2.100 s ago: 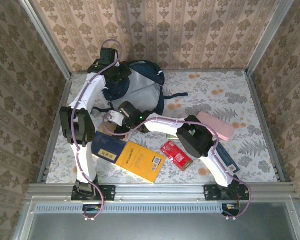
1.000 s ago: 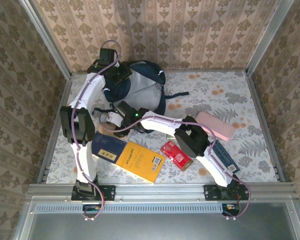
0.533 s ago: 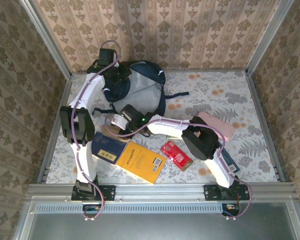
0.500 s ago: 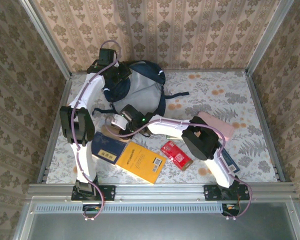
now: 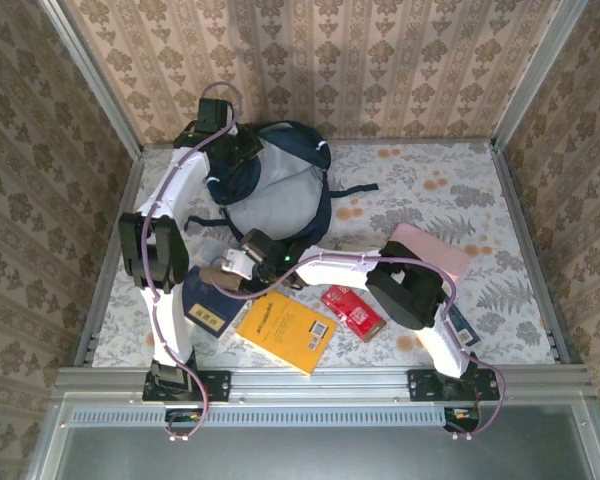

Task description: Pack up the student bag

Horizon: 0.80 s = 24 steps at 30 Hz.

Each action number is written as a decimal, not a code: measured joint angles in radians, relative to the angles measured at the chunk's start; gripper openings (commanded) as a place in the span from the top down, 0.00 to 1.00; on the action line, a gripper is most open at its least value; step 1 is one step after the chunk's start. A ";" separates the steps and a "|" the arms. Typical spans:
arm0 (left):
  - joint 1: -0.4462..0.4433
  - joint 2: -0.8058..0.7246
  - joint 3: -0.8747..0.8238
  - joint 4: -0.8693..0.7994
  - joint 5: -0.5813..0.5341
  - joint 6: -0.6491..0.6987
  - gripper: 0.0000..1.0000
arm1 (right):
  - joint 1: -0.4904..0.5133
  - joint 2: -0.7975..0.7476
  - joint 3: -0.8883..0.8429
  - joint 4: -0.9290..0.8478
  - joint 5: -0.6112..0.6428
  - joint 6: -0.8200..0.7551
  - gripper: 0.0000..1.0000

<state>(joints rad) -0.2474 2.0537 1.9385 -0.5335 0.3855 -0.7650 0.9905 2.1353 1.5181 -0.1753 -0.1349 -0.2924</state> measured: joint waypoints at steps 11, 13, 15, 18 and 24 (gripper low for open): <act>0.000 0.000 -0.003 0.004 0.004 -0.003 1.00 | 0.000 0.057 0.039 -0.037 0.022 -0.005 0.64; 0.000 0.000 -0.004 0.004 0.004 -0.003 1.00 | 0.000 0.055 0.030 -0.024 0.026 -0.001 0.70; 0.001 0.000 -0.004 0.004 0.005 -0.003 1.00 | 0.000 0.037 -0.012 0.019 0.028 0.000 0.79; 0.007 0.000 -0.004 0.003 0.013 -0.003 1.00 | 0.000 -0.024 -0.104 0.071 0.032 0.001 0.85; 0.021 0.000 0.042 -0.039 0.014 -0.002 1.00 | -0.016 -0.256 -0.337 0.225 0.047 0.055 0.89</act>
<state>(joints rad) -0.2264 2.0537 1.9800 -0.5720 0.4000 -0.7673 0.9745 1.8790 1.1809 0.0498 -0.0879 -0.2375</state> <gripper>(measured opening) 0.077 0.357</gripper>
